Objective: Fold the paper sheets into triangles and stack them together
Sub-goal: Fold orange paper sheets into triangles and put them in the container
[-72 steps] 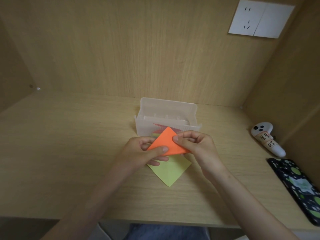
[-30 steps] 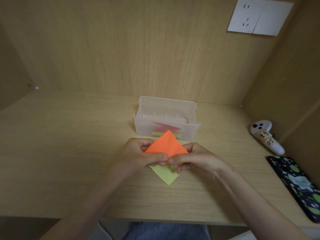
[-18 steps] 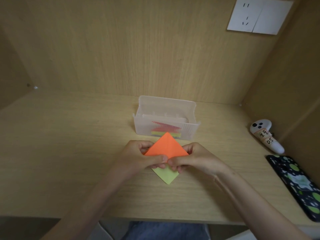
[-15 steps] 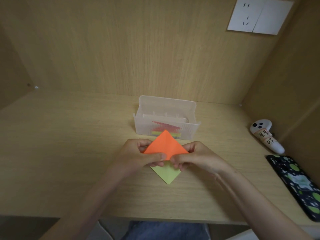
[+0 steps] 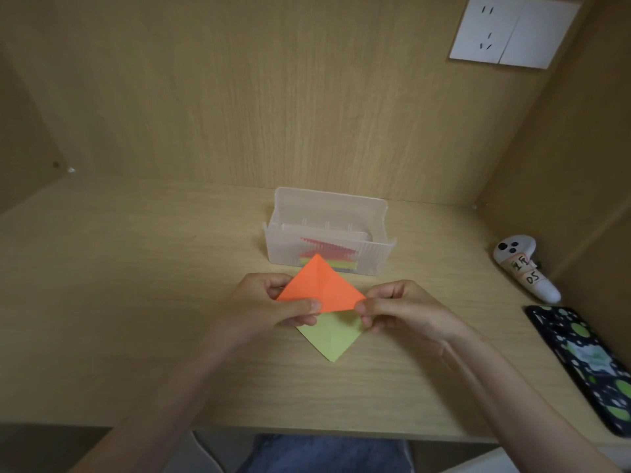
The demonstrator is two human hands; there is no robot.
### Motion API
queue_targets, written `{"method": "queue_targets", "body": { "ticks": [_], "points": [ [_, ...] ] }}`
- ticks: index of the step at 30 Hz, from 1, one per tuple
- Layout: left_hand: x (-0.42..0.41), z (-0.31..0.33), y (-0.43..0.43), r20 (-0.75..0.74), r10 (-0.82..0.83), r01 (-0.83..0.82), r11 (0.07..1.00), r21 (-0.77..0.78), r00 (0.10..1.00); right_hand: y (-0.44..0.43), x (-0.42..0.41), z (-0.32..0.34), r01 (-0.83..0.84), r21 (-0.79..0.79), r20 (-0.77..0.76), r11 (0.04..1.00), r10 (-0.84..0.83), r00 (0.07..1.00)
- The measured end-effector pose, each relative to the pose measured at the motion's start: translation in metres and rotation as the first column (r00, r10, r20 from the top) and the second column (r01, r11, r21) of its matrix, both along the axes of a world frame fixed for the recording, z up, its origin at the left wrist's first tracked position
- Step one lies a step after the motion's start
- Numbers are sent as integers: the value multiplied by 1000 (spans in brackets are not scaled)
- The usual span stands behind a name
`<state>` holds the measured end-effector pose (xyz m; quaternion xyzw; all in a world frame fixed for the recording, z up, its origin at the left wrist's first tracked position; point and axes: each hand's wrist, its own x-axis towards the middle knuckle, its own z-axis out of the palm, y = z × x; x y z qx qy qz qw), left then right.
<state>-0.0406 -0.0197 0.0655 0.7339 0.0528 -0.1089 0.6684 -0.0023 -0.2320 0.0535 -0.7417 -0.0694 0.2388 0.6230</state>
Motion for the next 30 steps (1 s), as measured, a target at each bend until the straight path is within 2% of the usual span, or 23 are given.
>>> {"method": "queue_targets", "body": {
  "ticks": [3, 10, 13, 20, 30],
  "points": [
    [0, -1, 2, 4, 14, -14, 1000, -1, 1000, -4, 2, -1, -4, -26, 9, 1000, 4, 1000],
    [2, 0, 12, -17, 55, -55, 998, -42, 998, -26, 5, 3, 103, -21, 48, 994, -102, 994],
    [1, -1, 5, -12, 11, -12, 1000, -24, 1000, -19, 5, 3, 34, 2, 65, 999, -34, 997],
    [3, -1, -7, 45, -52, 52, 999, 1, 998, 16, 0, 9, -189, -119, 56, 975, 196, 979],
    [4, -9, -5, 37, -43, 43, 999, 6, 998, 23, -2, 5, -186, -110, 70, 976, 195, 978]
  ]
}}
